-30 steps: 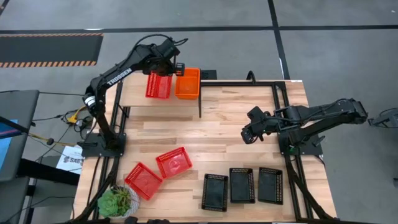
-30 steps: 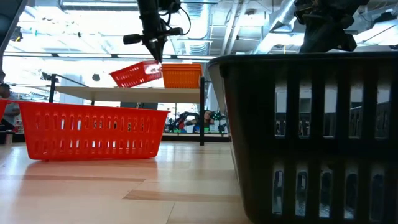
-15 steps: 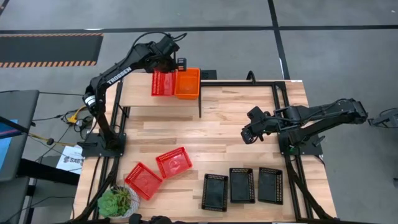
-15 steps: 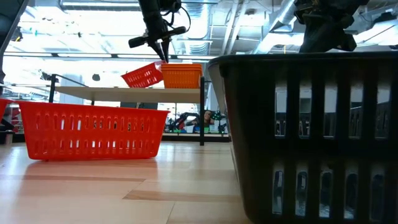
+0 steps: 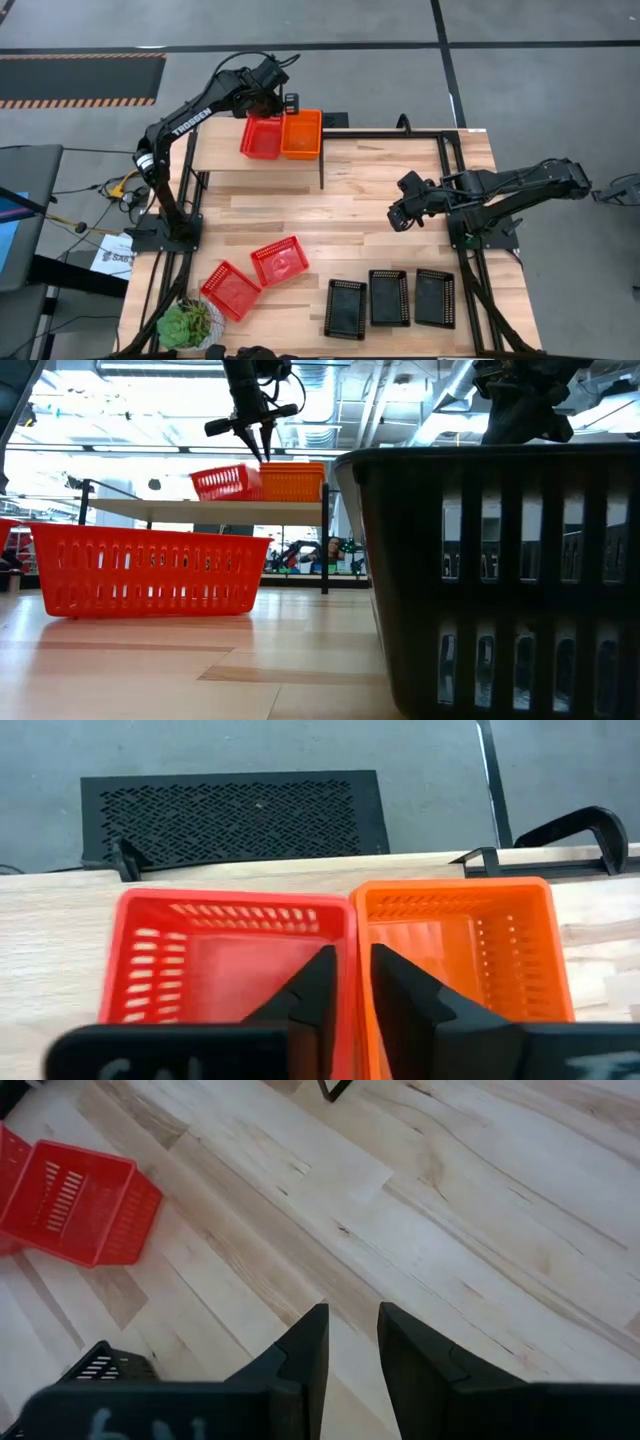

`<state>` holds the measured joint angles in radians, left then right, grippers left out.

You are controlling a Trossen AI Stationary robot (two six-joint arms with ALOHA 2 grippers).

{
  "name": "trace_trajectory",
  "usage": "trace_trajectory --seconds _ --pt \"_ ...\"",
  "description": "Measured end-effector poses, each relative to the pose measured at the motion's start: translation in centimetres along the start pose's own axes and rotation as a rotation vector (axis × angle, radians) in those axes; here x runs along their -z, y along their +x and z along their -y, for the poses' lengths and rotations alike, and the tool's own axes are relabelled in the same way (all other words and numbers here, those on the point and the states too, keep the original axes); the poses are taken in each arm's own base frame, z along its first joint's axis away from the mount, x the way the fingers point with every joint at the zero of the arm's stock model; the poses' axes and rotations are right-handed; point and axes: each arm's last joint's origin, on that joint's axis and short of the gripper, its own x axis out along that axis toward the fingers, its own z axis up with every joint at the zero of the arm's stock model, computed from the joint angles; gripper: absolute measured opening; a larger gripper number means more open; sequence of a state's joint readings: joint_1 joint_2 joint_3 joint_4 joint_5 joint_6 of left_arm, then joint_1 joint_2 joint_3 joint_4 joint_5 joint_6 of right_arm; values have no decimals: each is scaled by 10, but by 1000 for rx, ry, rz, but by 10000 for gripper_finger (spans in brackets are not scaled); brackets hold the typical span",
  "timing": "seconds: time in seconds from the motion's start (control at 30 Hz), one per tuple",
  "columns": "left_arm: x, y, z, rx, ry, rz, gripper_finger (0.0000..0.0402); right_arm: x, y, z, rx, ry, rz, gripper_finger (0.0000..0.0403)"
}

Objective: Stack baskets on shelf by color
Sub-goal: Stack the right red bin on top of the other red bin on the shelf

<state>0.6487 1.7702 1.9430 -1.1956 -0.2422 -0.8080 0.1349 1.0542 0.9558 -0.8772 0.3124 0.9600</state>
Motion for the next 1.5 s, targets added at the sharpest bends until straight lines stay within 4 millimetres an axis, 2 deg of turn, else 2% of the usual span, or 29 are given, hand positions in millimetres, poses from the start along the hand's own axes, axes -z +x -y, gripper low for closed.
trace_trajectory --seconds 0.2,0.37,0.5,0.63,0.8,0.9,1.0,1.17,1.3,1.4,1.5 --pt "0 0 0 3 0 0 103 0 0 0 0 0 0 113" --pt "0 -4 -1 20 83 -34 122 0 0 0 0 0 -1 113" --pt "1 -28 -2 47 187 -86 126 0 0 0 0 0 -1 113" --pt "14 -58 4 88 331 -148 126 -1 0 1 3 4 1 113" --pt "47 -95 20 155 493 -172 126 -5 2 4 13 20 6 113" --pt "73 -116 31 230 552 -181 133 -5 2 0 -38 -48 -13 114" --pt "99 -129 41 258 586 -196 151 -9 1 -8 -133 -88 15 126" --pt "140 -150 53 261 622 -145 183 -30 -10 -33 -467 -162 189 179" --pt "167 -164 58 272 685 -100 190 -52 -27 -45 -636 -203 378 222" --pt "182 -165 59 270 684 -127 185 -65 -42 -49 -619 -242 412 236" --pt "204 -156 60 234 721 -184 179 -70 -50 -50 -557 -328 377 239"
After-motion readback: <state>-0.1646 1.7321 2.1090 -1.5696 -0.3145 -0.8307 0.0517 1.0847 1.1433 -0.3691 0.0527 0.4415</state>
